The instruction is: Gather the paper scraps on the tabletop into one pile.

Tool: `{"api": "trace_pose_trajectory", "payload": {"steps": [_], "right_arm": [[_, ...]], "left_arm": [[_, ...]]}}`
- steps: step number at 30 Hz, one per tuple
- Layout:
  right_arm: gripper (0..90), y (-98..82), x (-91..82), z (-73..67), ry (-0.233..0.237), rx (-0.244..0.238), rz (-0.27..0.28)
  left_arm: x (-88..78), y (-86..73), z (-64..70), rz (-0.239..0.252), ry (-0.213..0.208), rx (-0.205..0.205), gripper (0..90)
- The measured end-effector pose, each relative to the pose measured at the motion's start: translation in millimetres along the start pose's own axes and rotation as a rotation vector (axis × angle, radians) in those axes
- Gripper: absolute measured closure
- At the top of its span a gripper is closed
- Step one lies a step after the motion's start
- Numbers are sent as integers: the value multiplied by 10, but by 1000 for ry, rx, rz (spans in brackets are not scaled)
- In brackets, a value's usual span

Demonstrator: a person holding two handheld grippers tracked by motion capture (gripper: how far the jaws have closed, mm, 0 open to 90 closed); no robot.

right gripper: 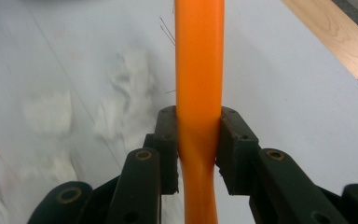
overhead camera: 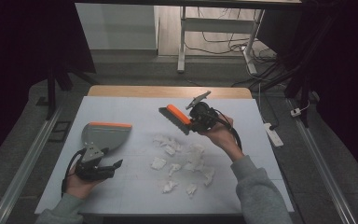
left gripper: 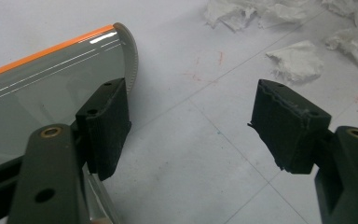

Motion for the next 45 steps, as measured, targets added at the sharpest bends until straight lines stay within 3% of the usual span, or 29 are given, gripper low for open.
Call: {"api": "trace_pose_trajectory", "payload": {"steps": [7, 14, 19, 23, 30, 36, 37, 45], "right_arm": [[710, 271, 235, -189, 75, 98, 22], [710, 506, 676, -400, 155, 190, 7], [710, 536, 889, -473, 218, 246, 4], [710, 481, 972, -483, 226, 272, -46], [710, 193, 816, -324, 188, 325, -92], [710, -12, 592, -215, 154, 341, -91], [710, -33, 555, -202, 145, 323, -87], [711, -14, 237, -235, 180, 298, 30]], "left_arm": [[3, 2, 4, -1, -1, 5, 288], [18, -2, 11, -6, -4, 11, 287], [18, -8, 7, -3, -7, 5, 287], [10, -14, 5, -1, -8, 6, 288], [13, -17, 8, -4, -9, 10, 288], [22, -18, 19, -7, -10, 14, 288], [23, -18, 19, -8, -10, 14, 288], [29, -36, 3, -13, -5, 2, 287]]}}
Point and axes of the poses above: each handheld gripper's, and its own axes: x roughly forward along the jaws, y roughly out of its top, z roughly to its right, the point moved 3 cm from there along x, roughly forward along the jaws, and after that the axes turned 1 degree about -y, right-handed, at the moved point
